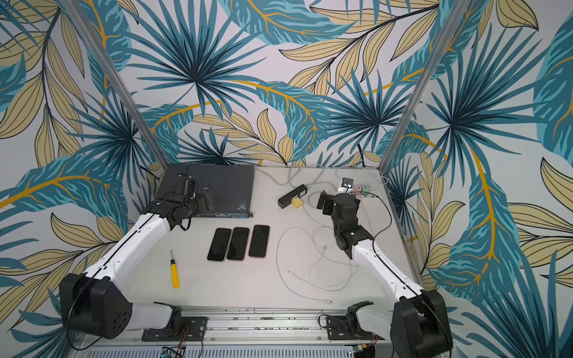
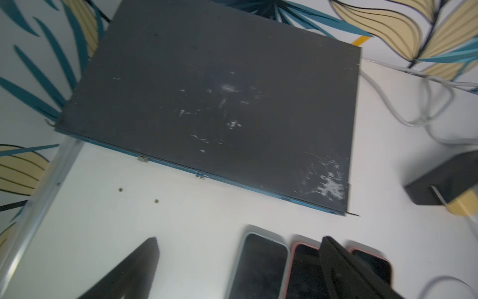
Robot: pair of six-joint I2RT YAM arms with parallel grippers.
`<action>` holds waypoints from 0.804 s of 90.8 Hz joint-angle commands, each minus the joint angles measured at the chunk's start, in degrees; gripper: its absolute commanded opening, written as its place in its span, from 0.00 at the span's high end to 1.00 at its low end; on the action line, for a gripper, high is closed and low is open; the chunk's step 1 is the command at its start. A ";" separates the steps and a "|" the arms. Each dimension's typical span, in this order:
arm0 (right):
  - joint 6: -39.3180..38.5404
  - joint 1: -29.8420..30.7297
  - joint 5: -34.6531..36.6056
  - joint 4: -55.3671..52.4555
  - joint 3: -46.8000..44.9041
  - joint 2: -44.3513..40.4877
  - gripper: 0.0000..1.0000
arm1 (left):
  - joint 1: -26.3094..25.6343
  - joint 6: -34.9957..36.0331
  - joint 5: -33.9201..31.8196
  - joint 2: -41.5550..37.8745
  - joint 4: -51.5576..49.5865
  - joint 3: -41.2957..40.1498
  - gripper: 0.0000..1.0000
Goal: Unplug the charging cable from the phone
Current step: Reset both arms
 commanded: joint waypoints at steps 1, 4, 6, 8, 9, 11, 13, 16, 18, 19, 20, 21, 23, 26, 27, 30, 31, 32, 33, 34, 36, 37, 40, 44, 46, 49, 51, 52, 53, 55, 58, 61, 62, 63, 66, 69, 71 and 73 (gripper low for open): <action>-4.01 -3.02 5.46 17.46 -5.23 -1.70 0.00 | 2.25 9.06 -5.51 -1.06 7.91 -5.78 0.00; -4.82 -4.01 5.50 17.30 -5.47 -1.31 0.01 | 2.34 12.01 -6.78 -1.23 11.58 -8.05 0.00; -5.41 -4.58 5.59 17.42 -5.70 -1.02 0.00 | 2.39 13.55 -7.91 -1.37 13.90 -9.54 0.00; -5.82 -5.09 5.85 17.73 -6.03 -0.70 0.00 | 2.40 14.57 -9.08 -1.36 16.44 -11.21 0.00; -5.98 -5.38 6.10 17.87 -6.20 -0.58 0.00 | 2.45 15.02 -9.67 -1.36 18.08 -11.95 0.00; -6.10 -5.97 6.55 18.42 -6.54 -0.37 0.00 | 2.59 15.64 -10.39 -1.24 20.76 -13.51 0.00; -6.08 -6.56 6.95 19.00 -6.96 -0.19 0.00 | 2.78 15.95 -10.79 -1.15 23.54 -14.86 0.00; -6.05 -7.44 7.12 20.23 -7.64 0.08 0.00 | 3.26 16.07 -10.66 -0.73 26.68 -16.66 0.00; -6.05 -8.03 7.07 20.94 -8.14 0.32 0.00 | 3.48 16.15 -10.42 -0.47 29.08 -17.81 0.00; -6.05 -8.39 7.15 21.19 -8.35 0.46 0.00 | 3.56 16.21 -10.51 -0.30 30.20 -18.36 0.00; -6.00 -8.57 7.19 21.32 -8.54 0.58 0.00 | 3.60 16.23 -10.74 -0.21 31.33 -18.90 0.00; -5.98 -8.84 7.30 21.38 -8.69 0.81 0.00 | 3.62 16.25 -11.07 0.01 32.42 -19.57 0.00; -5.94 -9.28 7.58 21.14 -8.90 1.25 0.00 | 3.63 16.32 -11.69 0.35 35.00 -20.69 0.00; -6.21 -9.68 8.18 20.49 -8.79 2.12 0.00 | 3.64 16.30 -13.25 0.84 37.97 -22.16 0.00; -6.44 -9.79 8.37 20.26 -8.77 2.51 0.00 | 3.64 16.24 -13.64 1.06 39.04 -22.61 0.00; -7.38 -9.92 9.07 20.07 -8.79 3.50 0.00 | 3.70 16.24 -13.69 1.46 42.07 -23.77 0.00; -7.73 -9.95 9.21 20.27 -8.90 3.81 0.00 | 3.71 16.38 -13.38 1.59 43.20 -24.38 0.00; -8.20 -10.01 9.32 20.77 -9.08 4.14 0.00 | 3.72 16.59 -13.00 1.75 44.73 -24.90 0.00; -8.75 -10.08 9.41 21.28 -9.31 4.39 0.01 | 3.72 16.82 -12.64 1.82 46.15 -25.43 0.00; -9.33 -10.16 9.51 22.07 -9.68 4.61 0.01 | 3.72 16.98 -12.19 1.99 47.44 -25.95 0.00; -10.30 -10.33 9.91 24.35 -10.73 4.90 0.01 | 3.73 17.12 -11.64 2.16 49.83 -27.03 0.00; -10.81 -10.42 10.11 25.49 -11.32 5.04 0.01 | 3.73 17.13 -11.30 2.21 51.21 -27.59 0.00; -12.06 -10.73 10.40 30.39 -13.73 5.34 0.01 | 3.73 18.54 -10.35 2.63 54.51 -28.82 0.00; -13.43 -11.26 10.24 37.07 -17.20 5.67 0.00 | 3.68 19.16 -10.00 3.14 56.95 -30.11 0.00; -13.83 -11.53 10.13 38.73 -18.52 5.96 0.00 | 3.71 19.27 -9.90 3.29 58.25 -31.01 0.00; -13.48 -12.09 10.09 39.44 -19.38 6.87 0.01 | 3.75 19.66 -9.71 3.49 61.91 -32.88 0.00; -13.05 -12.51 9.90 40.00 -19.73 7.53 0.01 | 3.77 19.92 -9.39 3.75 64.59 -34.41 0.00; -12.97 -12.61 9.66 40.52 -19.99 7.80 0.01 | 3.84 20.11 -9.16 3.92 66.67 -35.14 0.00; -12.98 -12.70 9.41 41.09 -20.21 8.16 0.00 | 3.91 20.47 -8.87 4.14 68.59 -35.78 0.00; -13.12 -12.88 8.59 42.75 -20.92 8.69 0.01 | 3.97 21.38 -7.95 4.26 70.56 -36.45 0.00; -13.42 -13.00 7.55 44.87 -21.94 9.54 0.01 | 3.98 22.02 -6.32 3.86 70.39 -36.71 0.00; -13.39 -13.09 6.76 46.54 -22.62 10.53 0.00 | 3.99 22.63 -4.50 3.84 70.60 -37.12 0.00; -13.41 -13.12 6.60 47.13 -22.80 10.89 0.00 | 3.99 22.87 -4.17 4.14 71.66 -37.42 0.00; -13.38 -13.18 6.39 47.78 -23.02 11.24 0.01 | 3.95 23.08 -3.87 4.43 72.76 -37.79 0.00; -13.47 -13.29 5.98 49.73 -23.57 12.46 0.00 | 4.05 23.53 -2.51 5.69 76.33 -39.23 0.00; -13.47 -13.39 5.55 52.03 -24.26 13.66 0.00 | 4.03 24.42 -0.09 7.37 81.32 -40.99 0.00; -13.51 -13.47 5.07 53.65 -24.79 14.39 0.00 | 4.07 25.66 2.26 9.00 85.10 -42.43 0.00; -13.67 -13.53 4.18 55.53 -25.30 15.15 0.00 | 3.92 26.85 3.80 10.88 91.08 -43.85 0.00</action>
